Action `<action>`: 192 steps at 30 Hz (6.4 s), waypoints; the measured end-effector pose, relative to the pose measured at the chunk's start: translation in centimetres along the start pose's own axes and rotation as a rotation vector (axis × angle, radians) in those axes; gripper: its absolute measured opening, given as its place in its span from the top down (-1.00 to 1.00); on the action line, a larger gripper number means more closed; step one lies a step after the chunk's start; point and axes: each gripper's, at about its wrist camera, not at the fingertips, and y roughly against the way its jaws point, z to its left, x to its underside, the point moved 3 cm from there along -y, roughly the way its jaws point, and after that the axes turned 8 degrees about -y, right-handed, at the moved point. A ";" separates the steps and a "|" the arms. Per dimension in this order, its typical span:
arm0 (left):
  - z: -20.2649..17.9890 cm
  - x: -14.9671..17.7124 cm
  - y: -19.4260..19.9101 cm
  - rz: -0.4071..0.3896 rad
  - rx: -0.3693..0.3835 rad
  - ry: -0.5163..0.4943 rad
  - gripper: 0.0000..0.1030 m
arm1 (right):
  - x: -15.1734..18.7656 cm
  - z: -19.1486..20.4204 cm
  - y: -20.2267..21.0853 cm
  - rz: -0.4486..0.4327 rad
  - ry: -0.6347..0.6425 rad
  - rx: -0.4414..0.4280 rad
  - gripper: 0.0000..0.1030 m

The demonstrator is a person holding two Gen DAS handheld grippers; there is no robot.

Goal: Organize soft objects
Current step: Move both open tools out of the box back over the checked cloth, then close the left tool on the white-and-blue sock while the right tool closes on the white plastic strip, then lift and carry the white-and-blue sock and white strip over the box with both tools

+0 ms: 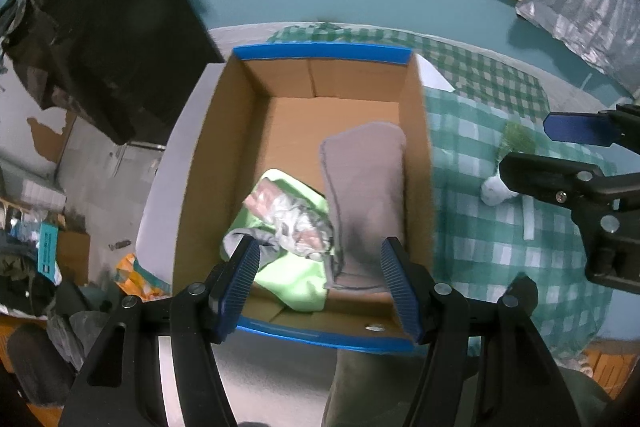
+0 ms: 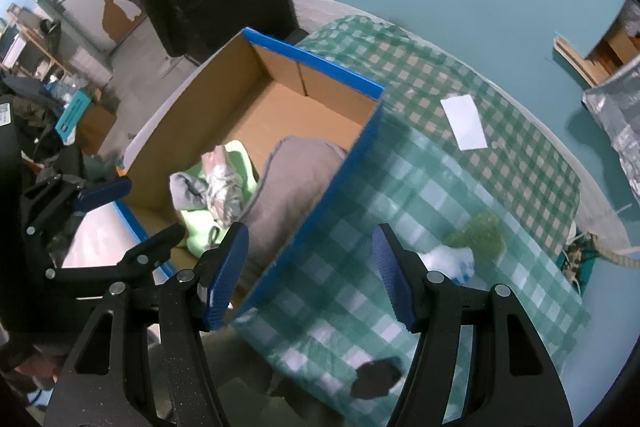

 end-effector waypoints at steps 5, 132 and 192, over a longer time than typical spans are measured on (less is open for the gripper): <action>-2.1 -0.2 0.4 -0.007 0.010 -0.058 -0.25 | 1.1 -1.7 0.9 -0.008 -0.038 0.009 -0.27; -20.9 -5.7 -14.6 0.120 0.199 -0.387 0.26 | 13.6 -24.1 -8.0 0.127 -0.469 0.090 0.72; -4.6 -0.7 1.5 -0.053 0.105 -0.071 0.26 | 4.2 -6.8 2.5 -0.007 -0.071 -0.008 0.72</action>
